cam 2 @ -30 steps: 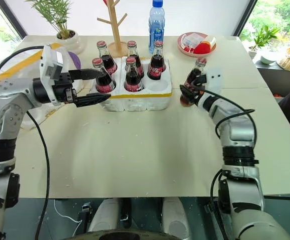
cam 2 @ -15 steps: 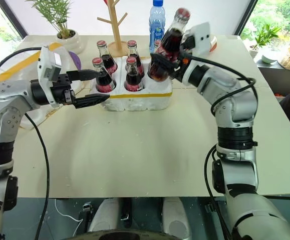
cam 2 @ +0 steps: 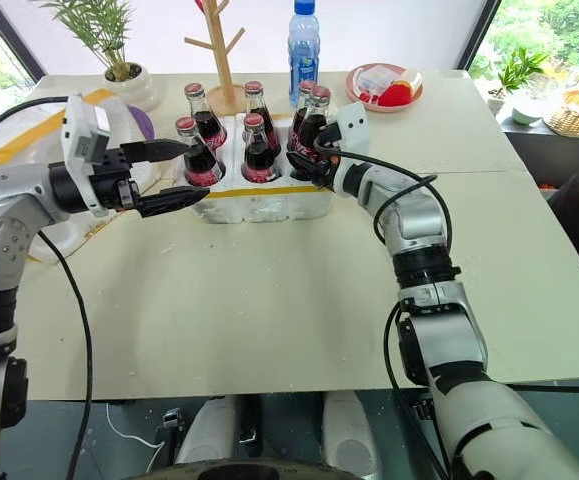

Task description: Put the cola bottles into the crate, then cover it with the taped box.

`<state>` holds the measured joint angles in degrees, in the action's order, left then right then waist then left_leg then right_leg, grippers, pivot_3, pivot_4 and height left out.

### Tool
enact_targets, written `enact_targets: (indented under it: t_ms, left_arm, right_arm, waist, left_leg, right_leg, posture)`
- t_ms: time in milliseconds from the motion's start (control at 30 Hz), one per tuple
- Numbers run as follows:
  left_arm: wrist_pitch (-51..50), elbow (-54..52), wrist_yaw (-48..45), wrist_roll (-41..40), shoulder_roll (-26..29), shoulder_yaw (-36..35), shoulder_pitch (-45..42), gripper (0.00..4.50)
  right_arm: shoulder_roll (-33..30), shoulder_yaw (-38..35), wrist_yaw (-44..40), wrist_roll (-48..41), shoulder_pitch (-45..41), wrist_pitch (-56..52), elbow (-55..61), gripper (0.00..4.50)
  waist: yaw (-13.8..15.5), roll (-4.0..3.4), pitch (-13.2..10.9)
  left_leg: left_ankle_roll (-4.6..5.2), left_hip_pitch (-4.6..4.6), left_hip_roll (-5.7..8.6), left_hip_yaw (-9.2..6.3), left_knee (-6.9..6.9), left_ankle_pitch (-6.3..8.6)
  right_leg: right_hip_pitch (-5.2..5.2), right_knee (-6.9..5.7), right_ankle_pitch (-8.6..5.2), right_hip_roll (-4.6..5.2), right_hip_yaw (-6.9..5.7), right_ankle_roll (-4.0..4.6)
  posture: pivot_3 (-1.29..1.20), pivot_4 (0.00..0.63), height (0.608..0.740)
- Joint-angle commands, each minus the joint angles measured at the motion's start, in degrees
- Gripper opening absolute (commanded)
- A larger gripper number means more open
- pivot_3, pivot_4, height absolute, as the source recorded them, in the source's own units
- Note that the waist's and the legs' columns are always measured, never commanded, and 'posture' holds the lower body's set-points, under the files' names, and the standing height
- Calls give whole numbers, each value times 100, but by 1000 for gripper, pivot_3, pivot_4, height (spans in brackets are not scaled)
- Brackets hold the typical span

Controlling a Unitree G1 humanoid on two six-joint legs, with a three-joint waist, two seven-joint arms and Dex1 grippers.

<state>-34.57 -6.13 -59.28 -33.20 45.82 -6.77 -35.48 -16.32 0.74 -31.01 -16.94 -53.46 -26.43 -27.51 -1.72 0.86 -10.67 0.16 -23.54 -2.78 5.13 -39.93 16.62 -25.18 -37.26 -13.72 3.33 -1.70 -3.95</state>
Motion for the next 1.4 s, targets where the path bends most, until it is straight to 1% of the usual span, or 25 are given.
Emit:
enact_targets:
  t_ms: [33,167,233,300,367,433,533,600,633,667,733,833,900,967,1033,1100,1167,1267,1400]
  left_arm:
    - [-101,-313,-46,-158,336,-444,134,4500]
    - [-403,-625,-115,-436,773,-936,559,4500]
    - [-648,-795,-203,-601,1138,-1501,973,4500]
    - [-787,-915,-280,-714,1395,-1920,1320,4500]
    - [-937,-940,-522,-713,1742,-2533,1790,4500]
    - [-1038,-718,-855,-503,2153,-3252,2295,4500]
    - [-794,-165,-1477,42,2615,-3963,3039,4500]
    - [-343,623,-1895,571,2962,-4267,3471,4500]
    - [105,1287,-2106,916,3217,-4272,3632,4500]
    - [573,2015,-2269,1207,3498,-4161,3702,4500]
    - [1231,2963,-2455,1501,3859,-3875,3658,4500]
    - [2358,4255,-2445,1858,4314,-2917,3179,4500]
    - [2785,4885,-2375,2089,4398,-2092,2443,4500]
    - [2990,5463,-2378,2552,4213,-1150,1291,4500]
    - [3136,5985,-2466,3055,3957,-408,251,4500]
    - [3319,6447,-2431,3515,3670,138,-587,4500]
    - [3326,6838,-2338,3856,3389,511,-1304,4500]
    - [3288,7322,-2316,4225,3091,901,-2040,4500]
    - [3373,7709,-2245,4562,2866,1207,-2486,4500]
  right_arm:
    - [-65,-94,-186,-57,-110,-90,278,4469]
    - [-434,-216,-646,-517,166,-875,1496,4469]
    - [-923,-448,-949,-995,394,-1535,2412,4469]
    - [-1266,-625,-1095,-1332,540,-1968,2988,4469]
    - [-1752,-828,-1317,-1580,633,-2250,3390,4469]
    - [-2306,-1037,-1588,-1770,671,-2470,3638,4469]
    - [-2715,-1280,-1808,-2177,595,-2850,3756,4469]
    - [-2861,-1403,-2033,-2512,549,-2970,3915,4469]
    - [-2884,-1429,-2145,-2653,522,-2952,4005,4469]
    - [-2863,-1444,-2230,-2811,479,-2962,4060,4469]
    - [-2821,-1440,-2304,-2991,427,-2975,4096,4469]
    - [-2816,-1222,-2439,-2963,440,-2819,4113,4469]
    - [-2798,-1109,-2509,-2913,467,-2724,4082,4469]
    - [-2763,-1029,-2529,-2883,472,-2646,4024,4469]
    - [-2760,-998,-2533,-2878,476,-2598,4003,4469]
    - [-2790,-1010,-2537,-2900,504,-2591,4014,4469]
    - [-2865,-1057,-2578,-2982,593,-2623,4127,4469]
    - [-2994,-1208,-2700,-3263,746,-2747,4406,4469]
    - [-3139,-1377,-2682,-3560,899,-2873,4644,4469]
  waist:
    - [-27,0,0]
    - [-25,-1,-1]
    - [-11,-1,-1]
    - [-2,-2,-1]
    - [23,-1,-2]
    - [39,0,-4]
    - [63,2,-3]
    - [60,-3,-2]
    - [57,-3,-2]
    - [58,-2,-2]
    - [56,-1,-3]
    - [79,-1,-2]
    - [102,-1,-3]
    - [116,6,-1]
    - [138,11,2]
    - [132,15,5]
    - [137,30,10]
    - [116,51,12]
    - [68,53,10]
  left_leg:
    - [0,1,-1,-1,2,0]
    - [-1,-4,-8,-4,15,0]
    - [-1,-8,-8,-4,27,0]
    - [-1,-26,-8,-2,34,-1]
    - [0,-26,-5,1,35,0]
    - [3,-18,-4,7,36,2]
    - [-1,16,0,19,57,1]
    - [-6,21,0,28,68,-2]
    - [-7,22,3,34,70,-3]
    - [-8,25,-1,43,74,-3]
    - [-8,24,-5,54,77,-3]
    - [-8,22,-9,64,83,-3]
    - [-7,16,-8,69,84,-2]
    - [-7,9,0,74,82,-2]
    - [-7,7,6,77,76,-2]
    - [-7,8,7,77,73,-2]
    - [-6,7,7,76,70,-3]
    - [-6,7,3,73,71,-3]
    - [2,6,2,78,71,2]
  right_leg:
    - [1,-1,0,0,0,0]
    - [-8,2,-1,3,1,1]
    - [-14,6,-1,12,0,0]
    - [-27,9,-2,15,-2,0]
    - [-27,24,-2,21,-3,-2]
    - [-25,25,-2,23,-3,-2]
    - [-12,26,-6,24,-2,5]
    - [-17,25,-19,24,-1,27]
    - [-21,19,-22,22,0,32]
    - [-24,14,-26,15,-1,40]
    - [-32,8,-27,9,-3,42]
    - [-38,11,-28,11,-2,43]
    - [-42,15,-28,20,-2,44]
    - [-43,15,-28,26,-2,43]
    - [-39,15,-26,25,-2,41]
    - [-36,12,-18,23,-2,28]
    - [-36,8,-17,22,-4,25]
    - [-37,7,-17,17,-6,25]
    - [-39,13,-17,19,-1,24]
  posture:
    - [0,150,740]
    - [0,150,740]
    - [0,150,740]
    - [0,150,740]
    - [0,150,740]
    - [0,150,740]
    - [0,150,740]
    - [0,150,740]
    - [0,150,740]
    - [0,150,740]
    - [0,150,740]
    - [0,150,740]
    - [0,150,740]
    - [0,150,740]
    - [0,150,740]
    - [0,150,740]
    - [0,150,740]
    - [0,150,740]
    - [0,150,740]
